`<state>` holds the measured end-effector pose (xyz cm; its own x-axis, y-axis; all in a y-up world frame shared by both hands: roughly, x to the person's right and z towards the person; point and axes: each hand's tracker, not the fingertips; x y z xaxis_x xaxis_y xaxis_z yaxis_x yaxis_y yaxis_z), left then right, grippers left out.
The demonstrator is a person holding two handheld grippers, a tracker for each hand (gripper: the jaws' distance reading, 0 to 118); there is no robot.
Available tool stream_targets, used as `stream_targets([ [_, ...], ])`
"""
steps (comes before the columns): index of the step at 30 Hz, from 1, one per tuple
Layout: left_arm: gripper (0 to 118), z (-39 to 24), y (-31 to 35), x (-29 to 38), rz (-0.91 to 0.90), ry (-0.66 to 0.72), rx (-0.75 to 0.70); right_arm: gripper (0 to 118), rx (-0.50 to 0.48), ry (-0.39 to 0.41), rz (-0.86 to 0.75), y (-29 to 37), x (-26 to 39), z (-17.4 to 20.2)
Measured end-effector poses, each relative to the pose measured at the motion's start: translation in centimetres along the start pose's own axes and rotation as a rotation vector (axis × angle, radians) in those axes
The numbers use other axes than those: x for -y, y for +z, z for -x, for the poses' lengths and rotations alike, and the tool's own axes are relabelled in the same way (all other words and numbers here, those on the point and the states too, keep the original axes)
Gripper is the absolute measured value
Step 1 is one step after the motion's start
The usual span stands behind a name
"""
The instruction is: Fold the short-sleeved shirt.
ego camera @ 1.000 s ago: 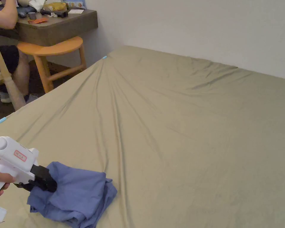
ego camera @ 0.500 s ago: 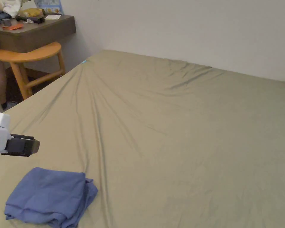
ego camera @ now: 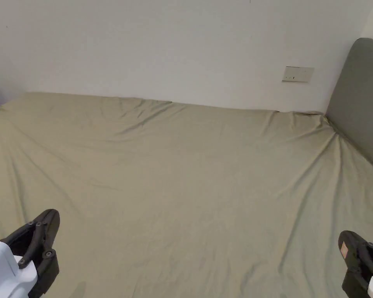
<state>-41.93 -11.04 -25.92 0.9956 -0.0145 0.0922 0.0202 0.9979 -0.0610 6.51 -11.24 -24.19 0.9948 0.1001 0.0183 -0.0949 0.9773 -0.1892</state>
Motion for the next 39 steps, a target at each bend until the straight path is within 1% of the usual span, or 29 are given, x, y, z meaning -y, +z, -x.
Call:
stream_targets([
  [1,0,-3.6,0.2,2.0,0.022,0.001,0.003,0,0.015,0.013,0.003,0.1,0.2,0.1],
  [2,0,-3.4,0.0,1.8,0.034,-0.012,0.004,0,0.014,0.015,0.004,0.0,0.5,0.0],
  [3,0,-2.9,-0.1,1.7,0.051,-0.022,-0.037,0,0.012,0.003,0.009,0.1,0.7,-0.1],
  [4,0,-2.1,0.1,1.5,0.042,-0.023,-0.045,0,0.007,-0.030,0.011,0.3,0.9,-0.3],
  [5,0,-6.5,0.5,3.8,0.032,-0.050,-0.032,0,0.012,-0.038,0.005,0.5,1.1,-0.3],
  [6,0,-6.5,0.3,3.7,0.044,-0.069,-0.072,0,0.021,-0.039,0.005,0.5,1.2,-0.3],
  [8,0,-5.4,-0.2,3.7,0.041,-0.044,-0.043,0,0.019,-0.038,0.011,0.6,1.5,-0.3],
  [9,0,-6.0,0.9,3.2,0.039,-0.052,-0.055,0,0.021,-0.042,0.010,0.6,1.6,-0.3],
  [12,0,-4.8,0.6,3.1,0.043,-0.068,-0.072,0,0.012,-0.055,0.013,0.6,1.7,-0.3],
  [13,0,-6.0,1.3,2.8,0.045,-0.071,-0.077,0,0.016,-0.047,0.013,0.6,1.7,-0.2],
  [19,0,-5.7,1.4,2.7,0.047,-0.064,-0.093,0,0.006,-0.047,0.018,0.5,1.7,-0.1],
  [21,0,-5.7,1.4,2.7,0.049,-0.039,-0.091,0,-0.001,-0.051,0.014,0.5,1.7,-0.1],
  [24,0,-5.8,1.3,2.8,0.057,-0.056,-0.104,0,0.001,-0.047,0.017,0.4,1.6,0.0],
  [26,0,-5.7,1.2,3.0,0.059,-0.028,-0.093,0,0.001,-0.050,0.017,0.3,1.7,0.0],
  [29,0,-6.0,1.1,3.1,0.062,-0.052,-0.114,0,0.007,-0.061,0.022,0.2,1.8,-0.1],
  [32,0,-5.8,1.1,3.1,0.061,-0.030,-0.102,0,0.007,-0.062,0.020,0.2,1.7,-0.1],
  [39,0,-6.3,1.0,2.9,0.055,-0.052,-0.105,0,0.017,-0.064,0.023,0.0,1.8,-0.1],
])
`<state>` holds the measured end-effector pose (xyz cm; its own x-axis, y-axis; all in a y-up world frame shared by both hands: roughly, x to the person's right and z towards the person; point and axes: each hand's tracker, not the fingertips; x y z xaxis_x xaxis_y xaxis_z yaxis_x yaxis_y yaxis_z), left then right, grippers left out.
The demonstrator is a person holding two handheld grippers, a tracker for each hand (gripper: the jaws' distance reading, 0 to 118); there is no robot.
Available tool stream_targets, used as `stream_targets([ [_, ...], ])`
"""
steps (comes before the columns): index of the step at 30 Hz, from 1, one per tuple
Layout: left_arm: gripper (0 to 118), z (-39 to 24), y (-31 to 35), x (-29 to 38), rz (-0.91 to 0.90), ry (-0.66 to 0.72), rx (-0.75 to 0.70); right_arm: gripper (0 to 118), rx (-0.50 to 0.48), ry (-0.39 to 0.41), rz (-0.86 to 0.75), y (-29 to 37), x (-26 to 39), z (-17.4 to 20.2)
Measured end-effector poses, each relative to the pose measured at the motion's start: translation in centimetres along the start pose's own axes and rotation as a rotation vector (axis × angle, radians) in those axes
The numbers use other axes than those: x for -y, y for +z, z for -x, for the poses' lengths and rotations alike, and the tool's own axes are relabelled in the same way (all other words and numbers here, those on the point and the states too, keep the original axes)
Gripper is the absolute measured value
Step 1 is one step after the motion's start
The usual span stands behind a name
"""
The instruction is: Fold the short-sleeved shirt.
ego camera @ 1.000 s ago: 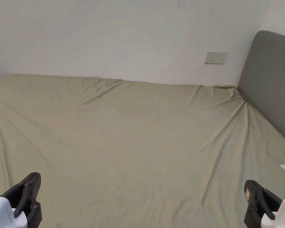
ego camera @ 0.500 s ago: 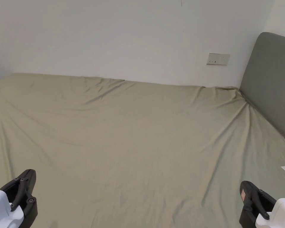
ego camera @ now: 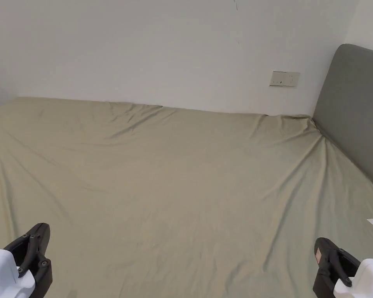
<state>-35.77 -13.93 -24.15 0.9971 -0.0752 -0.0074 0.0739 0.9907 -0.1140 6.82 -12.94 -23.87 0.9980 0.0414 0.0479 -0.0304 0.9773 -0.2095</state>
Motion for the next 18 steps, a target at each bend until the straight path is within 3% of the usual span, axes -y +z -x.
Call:
stream_targets([
  [2,0,0.0,0.0,0.0,-0.010,-0.006,0.006,3,0.002,-0.003,-0.005,0.0,0.0,-0.1],
  [3,5,0.0,0.0,-0.1,-0.019,0.001,0.003,33,-0.001,0.001,-0.013,0.0,0.0,-0.1],
  [4,28,0.2,0.0,-0.2,-0.039,0.032,0.009,74,0.003,0.013,-0.032,-0.1,0.0,-0.2],
  [5,68,0.3,-0.2,-0.4,-0.034,0.040,0.004,116,0.050,0.045,-0.028,-0.2,-0.1,-0.2],
  [6,118,0.0,-0.5,-0.4,-0.026,0.037,-0.023,118,0.078,0.058,-0.013,-0.6,-0.2,0.0],
  [8,116,0.0,-0.6,-0.2,-0.051,-0.004,-0.039,118,0.102,0.039,0.007,-1.3,-0.2,0.0],
  [9,118,0.1,-0.8,-0.4,-0.048,-0.013,-0.068,118,0.130,0.001,-0.071,-0.3,-0.1,0.2],
  [10,118,-0.2,-0.6,-0.2,-0.031,0.003,-0.051,118,0.111,-0.038,-0.038,-0.3,-0.3,0.4],
  [18,118,-0.3,-0.2,-0.2,-0.027,0.006,-0.045,118,0.057,-0.030,-0.025,-0.7,-0.6,-0.6],
])
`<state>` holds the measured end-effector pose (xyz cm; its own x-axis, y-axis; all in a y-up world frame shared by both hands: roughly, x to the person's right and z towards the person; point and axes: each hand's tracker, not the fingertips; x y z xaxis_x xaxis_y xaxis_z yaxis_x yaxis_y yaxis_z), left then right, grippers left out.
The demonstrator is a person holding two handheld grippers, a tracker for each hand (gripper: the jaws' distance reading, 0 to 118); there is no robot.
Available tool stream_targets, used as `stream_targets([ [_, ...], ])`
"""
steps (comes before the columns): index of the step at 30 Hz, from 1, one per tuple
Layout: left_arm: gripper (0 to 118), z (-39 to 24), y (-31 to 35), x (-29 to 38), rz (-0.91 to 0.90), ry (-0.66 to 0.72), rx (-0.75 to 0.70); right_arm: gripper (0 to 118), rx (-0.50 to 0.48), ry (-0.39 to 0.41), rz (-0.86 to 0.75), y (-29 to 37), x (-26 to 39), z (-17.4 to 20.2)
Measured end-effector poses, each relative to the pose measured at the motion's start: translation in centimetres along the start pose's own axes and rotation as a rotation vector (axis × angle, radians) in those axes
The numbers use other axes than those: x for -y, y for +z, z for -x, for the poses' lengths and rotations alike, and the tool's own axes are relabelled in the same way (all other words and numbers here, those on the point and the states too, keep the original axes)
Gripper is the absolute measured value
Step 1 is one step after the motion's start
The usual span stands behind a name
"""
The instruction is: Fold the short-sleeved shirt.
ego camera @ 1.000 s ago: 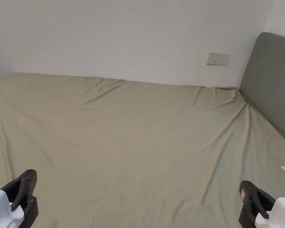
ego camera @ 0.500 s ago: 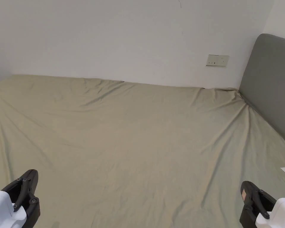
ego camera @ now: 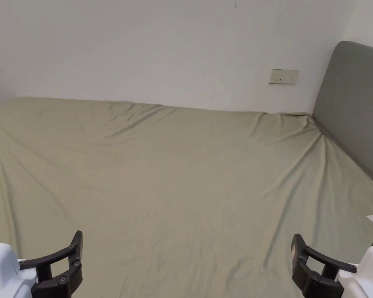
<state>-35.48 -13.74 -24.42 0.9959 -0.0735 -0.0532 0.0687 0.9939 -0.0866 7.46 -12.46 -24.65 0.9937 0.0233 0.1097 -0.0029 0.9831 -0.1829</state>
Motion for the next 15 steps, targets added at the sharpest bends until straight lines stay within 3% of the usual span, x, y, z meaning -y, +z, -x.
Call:
stream_targets([
  [4,118,-0.1,0.1,-0.1,-0.021,-0.029,-0.017,118,-0.035,-0.102,0.043,-0.2,-0.2,-0.3],
  [7,118,0.0,0.0,-0.1,-0.018,-0.024,-0.018,118,-0.034,-0.068,0.020,-0.3,-0.2,0.0],
  [12,118,0.0,0.0,-0.5,-0.027,-0.028,-0.021,118,0.051,-0.002,0.001,-0.2,-0.7,1.0],
  [15,118,0.0,-0.1,-0.5,-0.022,-0.028,-0.019,118,0.027,0.055,-0.022,-0.1,-0.7,1.5],
])
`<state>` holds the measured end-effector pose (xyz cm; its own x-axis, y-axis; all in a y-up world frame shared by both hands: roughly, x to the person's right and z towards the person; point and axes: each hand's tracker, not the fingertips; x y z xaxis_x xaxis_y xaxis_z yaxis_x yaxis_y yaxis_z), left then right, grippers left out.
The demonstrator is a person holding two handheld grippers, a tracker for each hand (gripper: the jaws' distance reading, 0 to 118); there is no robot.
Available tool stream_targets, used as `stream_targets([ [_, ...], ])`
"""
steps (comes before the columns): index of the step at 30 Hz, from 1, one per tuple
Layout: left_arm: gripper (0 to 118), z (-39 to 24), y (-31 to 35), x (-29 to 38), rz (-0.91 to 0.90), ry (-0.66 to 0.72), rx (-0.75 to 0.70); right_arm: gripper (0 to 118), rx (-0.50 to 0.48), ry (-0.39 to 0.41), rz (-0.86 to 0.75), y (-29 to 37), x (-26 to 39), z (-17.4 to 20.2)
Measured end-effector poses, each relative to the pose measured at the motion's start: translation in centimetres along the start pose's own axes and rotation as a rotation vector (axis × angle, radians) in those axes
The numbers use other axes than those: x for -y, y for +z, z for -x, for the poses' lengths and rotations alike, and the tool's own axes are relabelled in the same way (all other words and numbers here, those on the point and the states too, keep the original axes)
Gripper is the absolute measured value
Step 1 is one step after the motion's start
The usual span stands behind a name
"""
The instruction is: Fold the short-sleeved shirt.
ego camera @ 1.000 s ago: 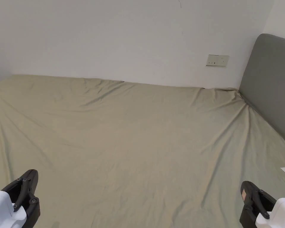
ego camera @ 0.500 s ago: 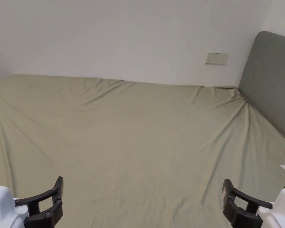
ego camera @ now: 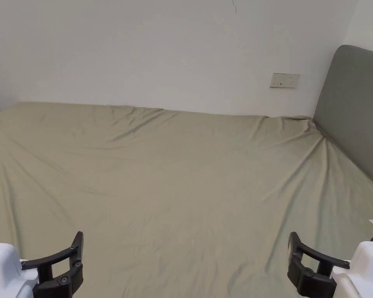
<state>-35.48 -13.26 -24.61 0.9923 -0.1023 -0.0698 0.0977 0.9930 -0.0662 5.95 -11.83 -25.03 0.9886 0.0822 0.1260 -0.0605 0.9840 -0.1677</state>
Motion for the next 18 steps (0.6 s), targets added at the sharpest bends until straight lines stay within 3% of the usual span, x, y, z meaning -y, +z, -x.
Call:
stream_targets([
  [4,118,-0.07,-0.06,0.12,0.001,-0.004,0.000,118,-0.103,-0.051,0.005,0.07,-0.17,-0.08],
  [7,118,-0.14,-0.12,0.14,0.005,-0.001,0.002,118,-0.098,-0.069,0.013,0.26,-0.47,0.04],
  [10,118,-0.14,-0.16,0.21,0.008,-0.002,-0.003,118,-0.083,-0.034,0.024,0.17,-0.49,0.36],
  [18,118,-0.05,-0.08,0.36,0.014,-0.002,-0.006,118,-0.073,-0.076,0.055,-0.32,-0.55,0.01],
])
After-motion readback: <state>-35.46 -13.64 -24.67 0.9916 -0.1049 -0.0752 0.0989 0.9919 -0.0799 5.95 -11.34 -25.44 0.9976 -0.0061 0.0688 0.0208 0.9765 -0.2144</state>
